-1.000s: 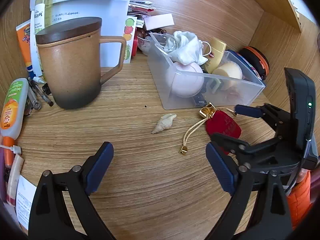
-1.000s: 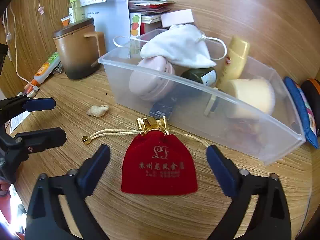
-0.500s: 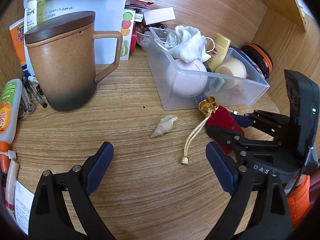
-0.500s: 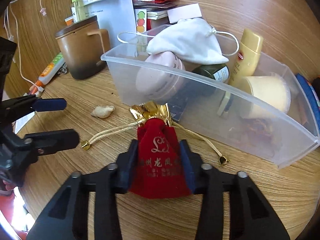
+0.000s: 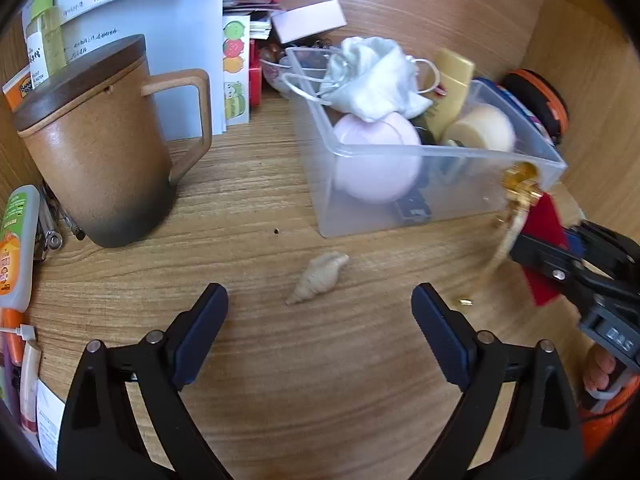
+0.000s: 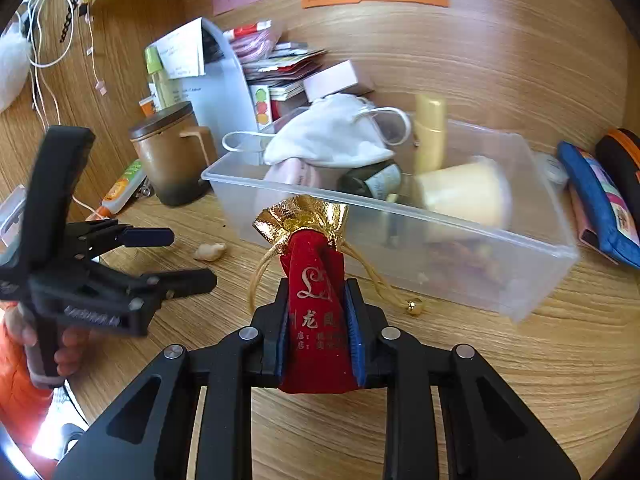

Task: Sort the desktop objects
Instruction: 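Grasp the red pouch with the right tool while the left tool grasps the seashell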

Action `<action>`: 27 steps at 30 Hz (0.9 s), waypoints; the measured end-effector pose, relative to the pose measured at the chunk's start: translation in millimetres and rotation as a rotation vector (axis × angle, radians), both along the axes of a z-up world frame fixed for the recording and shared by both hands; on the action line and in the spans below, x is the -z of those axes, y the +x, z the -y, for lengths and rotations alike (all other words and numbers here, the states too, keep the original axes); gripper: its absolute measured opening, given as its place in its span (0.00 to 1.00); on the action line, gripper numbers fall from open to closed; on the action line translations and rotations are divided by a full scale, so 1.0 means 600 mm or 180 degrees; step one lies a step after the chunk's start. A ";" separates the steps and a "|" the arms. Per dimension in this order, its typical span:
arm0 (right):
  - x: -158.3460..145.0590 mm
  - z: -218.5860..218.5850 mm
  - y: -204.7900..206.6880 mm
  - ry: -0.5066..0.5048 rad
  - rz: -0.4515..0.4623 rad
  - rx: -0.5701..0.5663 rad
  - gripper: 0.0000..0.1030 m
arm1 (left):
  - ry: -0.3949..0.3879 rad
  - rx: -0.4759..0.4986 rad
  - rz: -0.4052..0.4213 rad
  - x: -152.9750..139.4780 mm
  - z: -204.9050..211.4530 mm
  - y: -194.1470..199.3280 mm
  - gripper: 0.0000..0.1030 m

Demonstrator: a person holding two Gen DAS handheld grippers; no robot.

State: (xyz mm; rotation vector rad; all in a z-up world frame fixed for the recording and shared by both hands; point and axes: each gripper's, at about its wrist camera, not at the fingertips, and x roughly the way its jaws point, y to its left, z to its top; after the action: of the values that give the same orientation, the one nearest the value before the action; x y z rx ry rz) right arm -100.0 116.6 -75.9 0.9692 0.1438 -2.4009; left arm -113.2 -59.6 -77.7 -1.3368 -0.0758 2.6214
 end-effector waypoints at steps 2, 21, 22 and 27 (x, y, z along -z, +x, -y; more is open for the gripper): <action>0.001 -0.012 -0.001 -0.0033 -0.0007 0.0019 0.21 | -0.0011 -0.0031 0.0014 0.002 -0.001 -0.007 0.83; -0.012 -0.064 0.003 -0.0402 -0.0009 -0.0070 0.22 | -0.0412 0.0032 -0.0110 0.009 -0.014 -0.006 0.27; -0.013 -0.066 0.003 -0.0422 -0.0001 -0.0076 0.22 | -0.0429 0.0037 -0.0116 0.009 -0.014 -0.005 0.22; -0.018 -0.068 0.008 -0.0420 -0.0024 -0.0066 0.22 | -0.0450 0.0018 -0.0132 0.012 -0.015 0.008 0.18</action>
State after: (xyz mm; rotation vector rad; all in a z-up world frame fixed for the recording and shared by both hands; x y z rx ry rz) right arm -95.1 157.6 -65.1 0.8938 -0.0020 -2.3627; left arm -108.6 -50.7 -85.1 -1.3222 0.1216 2.6926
